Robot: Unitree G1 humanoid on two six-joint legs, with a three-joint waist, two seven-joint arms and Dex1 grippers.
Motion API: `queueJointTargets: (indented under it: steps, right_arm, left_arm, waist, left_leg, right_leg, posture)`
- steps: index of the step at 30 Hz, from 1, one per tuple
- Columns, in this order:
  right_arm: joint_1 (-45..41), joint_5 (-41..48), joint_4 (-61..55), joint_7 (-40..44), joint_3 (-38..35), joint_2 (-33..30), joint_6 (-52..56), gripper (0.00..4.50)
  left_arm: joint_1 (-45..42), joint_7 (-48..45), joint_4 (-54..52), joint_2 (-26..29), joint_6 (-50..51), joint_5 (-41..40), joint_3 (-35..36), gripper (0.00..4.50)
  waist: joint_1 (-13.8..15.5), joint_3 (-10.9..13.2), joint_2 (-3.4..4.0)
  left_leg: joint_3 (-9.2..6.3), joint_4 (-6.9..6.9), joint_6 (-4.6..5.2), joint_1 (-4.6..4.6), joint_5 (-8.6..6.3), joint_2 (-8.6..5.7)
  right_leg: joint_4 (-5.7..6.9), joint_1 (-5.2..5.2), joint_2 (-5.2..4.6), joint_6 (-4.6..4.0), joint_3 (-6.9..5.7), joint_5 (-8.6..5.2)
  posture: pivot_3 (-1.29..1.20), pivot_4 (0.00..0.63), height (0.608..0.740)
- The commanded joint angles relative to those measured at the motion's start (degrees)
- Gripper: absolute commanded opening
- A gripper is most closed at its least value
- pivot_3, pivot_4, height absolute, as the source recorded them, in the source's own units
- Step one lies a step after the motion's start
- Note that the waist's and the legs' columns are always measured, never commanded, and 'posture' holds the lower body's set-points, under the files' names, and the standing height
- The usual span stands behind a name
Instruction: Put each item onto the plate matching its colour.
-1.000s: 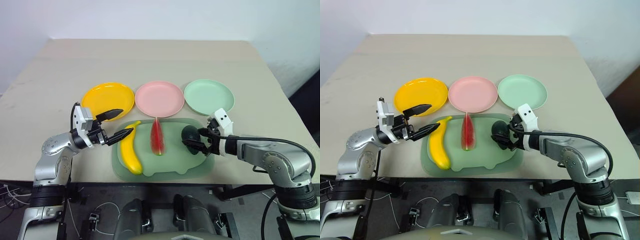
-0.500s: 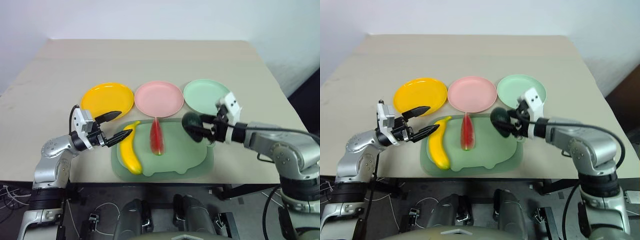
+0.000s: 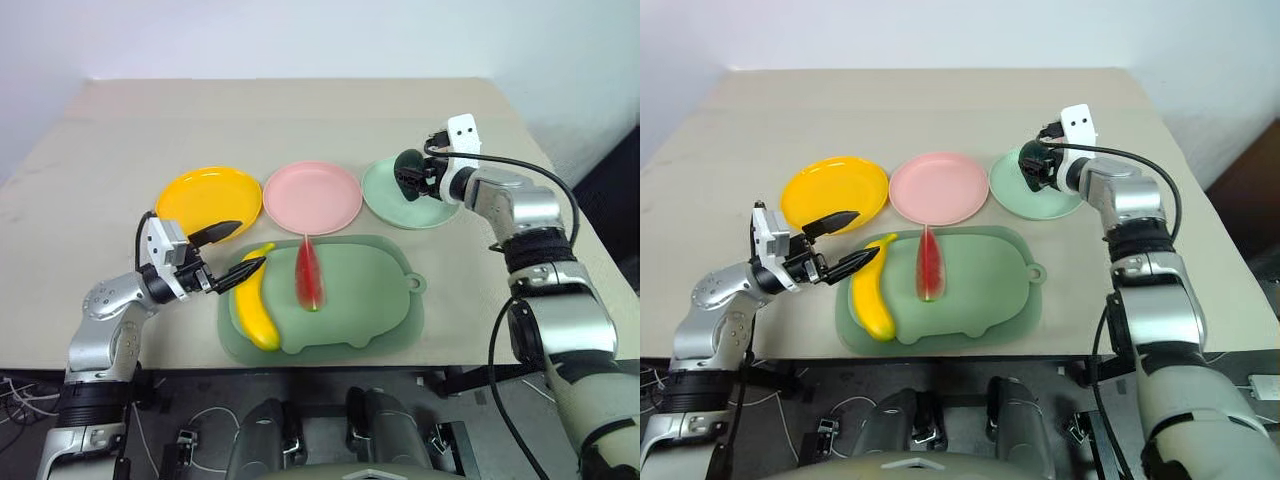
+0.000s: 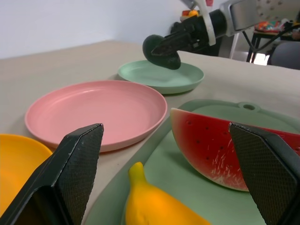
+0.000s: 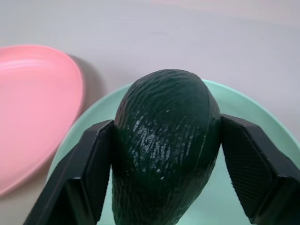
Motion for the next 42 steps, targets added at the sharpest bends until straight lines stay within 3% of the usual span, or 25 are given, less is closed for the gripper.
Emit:
queueJointTargets:
  steps: [1, 4, 8, 12, 17, 21, 25, 29, 34, 42]
  right_arm:
    - [-3.8, -3.4, 7.9, 0.3, -0.5, 1.0, -5.3, 3.13]
    - [-4.9, -5.8, 12.0, 0.3, -0.3, 1.8, -6.7, 3.13]
    - [-5.8, -7.5, 14.1, 1.1, -0.8, 2.2, -7.2, 4.47]
    - [-6.2, -6.3, 12.0, 1.6, -3.3, 1.4, -7.3, 4.47]
    - [-3.3, -3.8, -1.3, 3.0, -5.9, -0.3, 0.0, 4.47]
    - [6.3, 2.4, -30.0, 4.2, -7.3, -1.4, 18.0, 4.47]
    - [12.0, 8.8, -48.7, 2.3, -9.0, -0.4, 34.3, 4.47]
    - [14.4, 18.5, -67.0, -2.4, -13.3, 8.2, 58.9, 4.47]
    - [14.7, 23.7, -70.1, -8.0, -14.8, 14.5, 68.1, 4.47]
    - [13.8, 37.2, -62.4, -21.3, -8.5, 14.1, 68.1, 4.47]
  left_arm:
    - [0.8, 1.0, -3.0, 0.7, -0.9, -0.4, 1.8, 4.50]
    - [1.3, 1.4, -3.6, 0.8, -0.8, -0.6, 1.9, 4.50]
    - [1.7, 2.0, -4.2, 0.8, -0.5, -0.6, 2.0, 4.50]
    - [2.2, 2.6, -5.0, 0.7, -0.3, -0.9, 2.1, 4.50]
    - [2.3, 2.9, -4.9, 0.7, -0.4, -0.9, 2.2, 4.50]
    - [1.2, 2.3, -3.8, 0.6, -0.3, -0.7, 1.5, 4.50]
    - [0.3, 1.9, -2.8, 0.4, -0.4, -0.5, 1.1, 4.50]
    - [-1.2, 0.6, -0.5, 0.6, -1.1, -0.3, 1.0, 4.50]
    - [-1.2, -0.5, -0.1, 0.2, -1.3, -0.2, 0.2, 4.50]
    - [0.3, -1.4, -2.0, 1.3, -0.1, -1.2, 1.2, 4.50]
  waist:
    - [-0.2, 0.0, 0.01]
    - [-0.3, 0.0, 0.02]
    - [-0.5, 0.0, 0.03]
    - [-0.7, 0.0, 0.05]
    - [-0.9, 0.1, 0.12]
    - [-0.7, 0.1, 0.11]
    - [-0.6, 0.1, 0.12]
    - [-0.9, 0.0, 0.14]
    - [-0.3, 0.0, 0.11]
    - [0.0, 0.0, 0.11]
  left_leg:
    - [0.01, 0.00, 0.00, 0.02, 0.00, 0.00]
    - [0.00, 0.01, -0.02, 0.02, 0.01, 0.00]
    - [-0.01, 0.03, -0.03, 0.03, 0.02, 0.00]
    - [-0.02, 0.02, -0.03, 0.03, 0.02, 0.00]
    - [-0.03, 0.02, -0.04, 0.02, 0.02, 0.00]
    - [-0.14, 0.01, -0.05, 0.02, 0.01, 0.01]
    - [-0.16, 0.02, -0.05, 0.00, 0.01, 0.01]
    - [-0.15, -0.01, -0.06, 0.01, 0.01, 0.02]
    - [-0.16, -0.04, -0.06, -0.03, 0.01, -0.01]
    - [-0.09, -0.08, -0.07, -0.03, 0.00, -0.04]
  right_leg:
    - [0.03, 0.00, 0.00, 0.02, 0.00, -0.01]
    - [0.04, 0.00, -0.01, 0.02, 0.01, -0.02]
    - [0.05, 0.01, -0.05, 0.02, 0.03, -0.02]
    - [0.06, 0.00, -0.07, 0.02, 0.04, -0.01]
    - [0.07, -0.03, -0.10, 0.02, 0.05, -0.01]
    - [0.06, -0.01, -0.15, 0.01, 0.04, -0.02]
    - [0.06, -0.03, -0.19, -0.01, 0.03, -0.02]
    - [0.06, -0.07, -0.18, -0.14, 0.03, -0.06]
    - [0.02, -0.06, -0.17, -0.14, 0.01, -0.06]
    - [-0.04, -0.07, -0.16, -0.26, 0.02, -0.07]
  posture:
    - [0.00, 0.150, 0.696]
    - [0.00, 0.150, 0.696]
    - [0.00, 0.150, 0.696]
    - [0.00, 0.150, 0.696]
    - [0.00, 0.150, 0.696]
    - [0.00, 0.150, 0.696]
    - [0.00, 0.150, 0.696]
    - [0.00, 0.150, 0.696]
    - [0.00, 0.150, 0.696]
    - [0.00, 0.150, 0.696]
